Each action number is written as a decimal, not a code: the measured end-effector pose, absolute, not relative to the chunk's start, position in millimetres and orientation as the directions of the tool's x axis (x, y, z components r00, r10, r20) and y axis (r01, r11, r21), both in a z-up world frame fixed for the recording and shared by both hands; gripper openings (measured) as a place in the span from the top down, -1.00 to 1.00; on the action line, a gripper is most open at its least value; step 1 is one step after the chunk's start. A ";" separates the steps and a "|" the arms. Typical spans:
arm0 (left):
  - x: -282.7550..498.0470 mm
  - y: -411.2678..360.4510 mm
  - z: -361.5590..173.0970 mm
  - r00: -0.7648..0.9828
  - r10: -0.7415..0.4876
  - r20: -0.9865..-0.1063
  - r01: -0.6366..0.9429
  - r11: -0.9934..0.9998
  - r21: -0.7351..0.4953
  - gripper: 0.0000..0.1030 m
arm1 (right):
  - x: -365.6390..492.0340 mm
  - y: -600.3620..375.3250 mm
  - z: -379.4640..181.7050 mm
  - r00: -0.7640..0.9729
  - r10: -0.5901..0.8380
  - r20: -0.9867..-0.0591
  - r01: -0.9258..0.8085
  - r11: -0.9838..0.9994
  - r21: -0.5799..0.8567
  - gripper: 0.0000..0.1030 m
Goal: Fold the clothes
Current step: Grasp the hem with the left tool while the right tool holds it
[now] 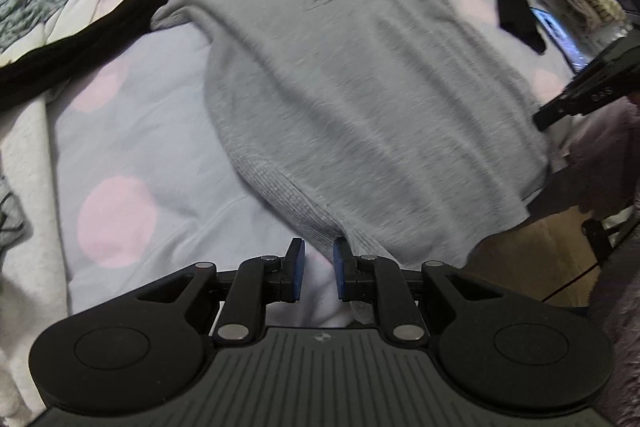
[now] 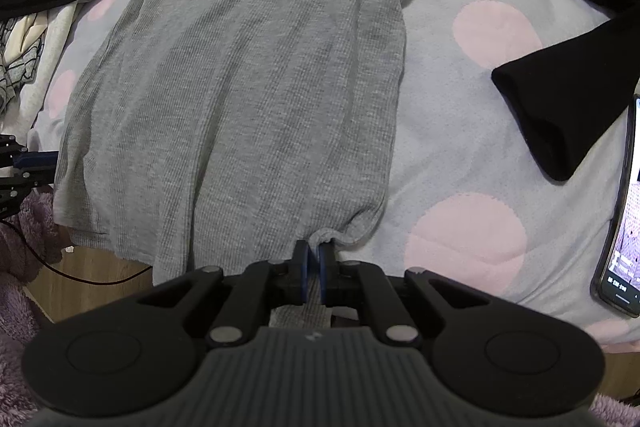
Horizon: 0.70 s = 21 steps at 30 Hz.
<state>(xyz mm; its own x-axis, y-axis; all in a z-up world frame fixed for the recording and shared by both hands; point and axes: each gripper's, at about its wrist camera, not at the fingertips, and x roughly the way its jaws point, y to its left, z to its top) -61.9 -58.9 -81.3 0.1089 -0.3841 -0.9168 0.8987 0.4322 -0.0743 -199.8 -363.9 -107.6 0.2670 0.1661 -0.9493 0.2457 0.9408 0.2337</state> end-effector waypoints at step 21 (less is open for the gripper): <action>-86.3 -76.4 -85.8 0.072 -0.392 -0.917 0.890 0.441 -0.118 0.36 | -197.5 -364.5 -106.9 0.266 0.164 -0.950 0.236 0.944 0.230 0.86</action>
<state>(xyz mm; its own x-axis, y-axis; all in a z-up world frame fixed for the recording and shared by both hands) -86.3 -76.4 -85.8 0.0724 -0.3917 -0.9172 0.8896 0.4412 -0.1182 -197.6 -364.5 -106.9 0.2662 0.1644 -0.9498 0.2358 0.9443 0.2295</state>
